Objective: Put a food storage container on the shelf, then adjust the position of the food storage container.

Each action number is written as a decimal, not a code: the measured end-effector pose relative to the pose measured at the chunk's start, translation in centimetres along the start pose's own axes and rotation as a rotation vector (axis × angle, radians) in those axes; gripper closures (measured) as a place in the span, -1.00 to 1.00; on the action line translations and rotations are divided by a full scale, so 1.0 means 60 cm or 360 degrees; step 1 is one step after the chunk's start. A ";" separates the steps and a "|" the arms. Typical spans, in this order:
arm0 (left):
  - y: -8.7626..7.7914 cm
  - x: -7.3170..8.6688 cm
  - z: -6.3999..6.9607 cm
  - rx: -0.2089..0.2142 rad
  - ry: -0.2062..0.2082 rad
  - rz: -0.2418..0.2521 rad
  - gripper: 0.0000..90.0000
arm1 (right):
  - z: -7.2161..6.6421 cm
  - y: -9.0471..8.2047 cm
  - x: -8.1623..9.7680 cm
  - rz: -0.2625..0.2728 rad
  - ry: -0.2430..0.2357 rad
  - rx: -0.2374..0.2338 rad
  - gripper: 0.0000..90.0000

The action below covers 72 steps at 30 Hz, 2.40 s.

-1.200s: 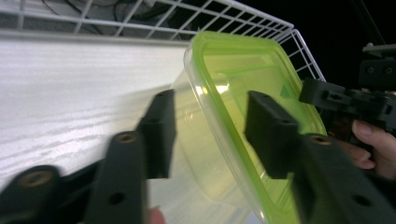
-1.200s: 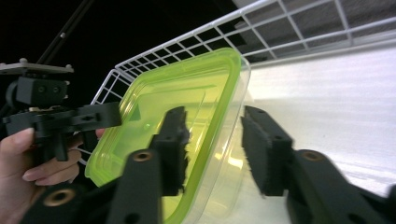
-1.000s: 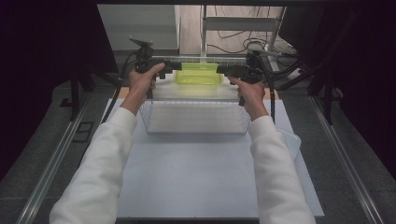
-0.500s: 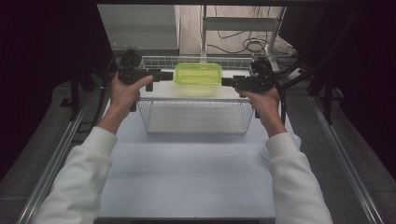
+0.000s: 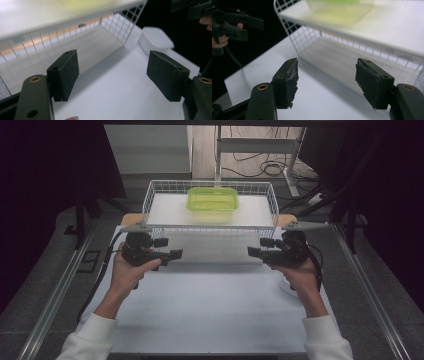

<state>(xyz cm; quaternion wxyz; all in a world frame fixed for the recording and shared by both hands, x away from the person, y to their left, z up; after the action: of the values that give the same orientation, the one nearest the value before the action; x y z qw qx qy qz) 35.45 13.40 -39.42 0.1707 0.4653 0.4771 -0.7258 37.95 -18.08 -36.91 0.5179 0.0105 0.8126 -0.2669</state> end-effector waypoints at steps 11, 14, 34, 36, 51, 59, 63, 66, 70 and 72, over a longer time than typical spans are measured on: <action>0.014 0.100 0.027 0.0025 0.0017 -0.0086 -0.43 | -0.014 0.002 0.115 -0.0107 0.0022 -0.0003 -0.23; 0.012 0.118 0.031 0.0028 0.0018 -0.0100 -0.42 | -0.018 0.006 0.140 -0.0157 0.0022 0.0006 -0.23; 0.031 0.179 0.020 -0.0043 0.0060 -0.0250 -0.41 | -0.003 0.029 0.205 -0.0312 0.0092 -0.0004 -0.22; 0.031 0.180 0.023 -0.0040 0.0058 -0.0254 -0.41 | -0.003 0.025 0.204 -0.0303 0.0089 0.0000 -0.22; 0.035 0.183 0.027 -0.0004 0.0045 -0.0271 -0.41 | 0.018 0.004 0.204 -0.0298 0.0123 0.0070 -0.22; 0.025 0.177 0.024 0.0004 0.0019 -0.0238 -0.41 | 0.047 -0.033 0.193 -0.0278 0.0170 0.0199 -0.20; 0.024 0.177 0.022 0.0000 0.0023 -0.0238 -0.41 | 0.083 -0.073 0.176 -0.0222 0.0225 0.0323 -0.18; 0.025 0.178 0.021 -0.0001 0.0028 -0.0244 -0.42 | 0.118 -0.104 0.162 -0.0212 0.0293 0.0412 -0.17; 0.026 0.179 0.021 0.0001 0.0023 -0.0249 -0.42 | 0.153 -0.129 0.149 -0.0222 0.0357 0.0489 -0.14; 0.027 0.180 0.022 0.0005 0.0021 -0.0252 -0.42 | 0.165 -0.135 0.145 -0.0241 0.0373 0.0516 -0.09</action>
<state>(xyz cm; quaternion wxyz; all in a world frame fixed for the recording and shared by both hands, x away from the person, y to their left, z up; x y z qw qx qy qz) 30.42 13.61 -49.18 0.1089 0.4310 0.5124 -0.7347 39.83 -31.66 -44.03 0.3901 0.0636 0.8122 -0.4291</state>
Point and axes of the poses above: each handheld gripper's, and its own axes: y roughly forward along the jaws, x roughly out of its underside, z roughly to its right, the point moved 6 cm from there along y, roughly forward along the jaws, and after that the axes turned 15 degrees about -x, right-handed, at the moved point
